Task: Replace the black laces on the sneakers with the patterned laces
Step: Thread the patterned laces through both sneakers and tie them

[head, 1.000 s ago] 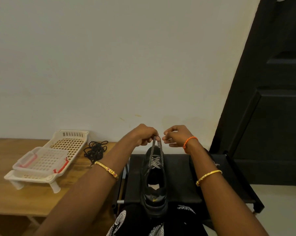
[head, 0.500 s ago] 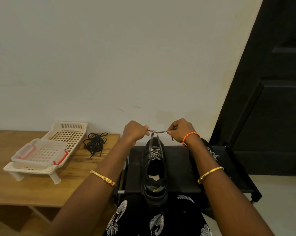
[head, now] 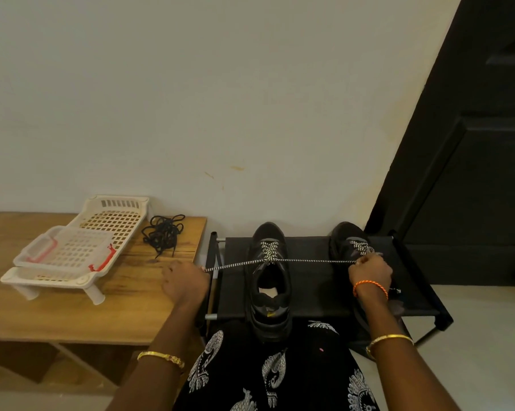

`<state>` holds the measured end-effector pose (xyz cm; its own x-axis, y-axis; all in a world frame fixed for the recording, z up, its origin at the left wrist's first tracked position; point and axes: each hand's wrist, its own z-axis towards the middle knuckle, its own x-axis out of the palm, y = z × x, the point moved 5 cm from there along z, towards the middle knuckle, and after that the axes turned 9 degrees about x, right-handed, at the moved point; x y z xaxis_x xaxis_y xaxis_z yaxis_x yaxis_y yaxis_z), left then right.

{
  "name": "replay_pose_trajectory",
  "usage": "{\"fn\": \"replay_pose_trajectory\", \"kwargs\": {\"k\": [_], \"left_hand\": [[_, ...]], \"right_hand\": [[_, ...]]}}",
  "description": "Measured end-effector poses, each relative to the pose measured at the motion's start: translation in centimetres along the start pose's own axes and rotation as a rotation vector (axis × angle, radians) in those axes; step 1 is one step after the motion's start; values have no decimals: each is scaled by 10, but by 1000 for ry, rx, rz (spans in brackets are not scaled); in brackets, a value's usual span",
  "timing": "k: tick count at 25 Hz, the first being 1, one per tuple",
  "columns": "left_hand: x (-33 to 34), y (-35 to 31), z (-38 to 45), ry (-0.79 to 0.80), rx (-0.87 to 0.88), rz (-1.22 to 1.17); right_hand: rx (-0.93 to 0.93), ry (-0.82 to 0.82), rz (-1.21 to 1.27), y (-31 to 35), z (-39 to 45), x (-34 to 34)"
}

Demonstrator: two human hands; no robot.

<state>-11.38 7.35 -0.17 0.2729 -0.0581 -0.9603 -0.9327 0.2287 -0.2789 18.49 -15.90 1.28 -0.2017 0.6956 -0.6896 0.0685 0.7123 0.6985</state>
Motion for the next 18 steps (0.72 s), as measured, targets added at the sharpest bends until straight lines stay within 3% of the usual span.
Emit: {"fn": "replay_pose_trajectory", "kwargs": {"k": [2,4,7,10,13,18], "left_hand": [[-6,-15,1,-10,44,7],[-3,-46,3,-35,276,-178],[17,-102,-16,138,543,-448],[34,-120,-32,185,514,-436],[38,-113,-30,93,399,-510],[38,-102,-32,-56,261,-662]], "right_hand": [[-146,-90,-193,14,-13,3],[-355,-75,-248,38,-33,17],[-526,297,-203,59,-66,69],[-472,412,-102,59,-79,95],[-345,387,69,58,-73,93],[-245,423,87,53,-62,93]]}}
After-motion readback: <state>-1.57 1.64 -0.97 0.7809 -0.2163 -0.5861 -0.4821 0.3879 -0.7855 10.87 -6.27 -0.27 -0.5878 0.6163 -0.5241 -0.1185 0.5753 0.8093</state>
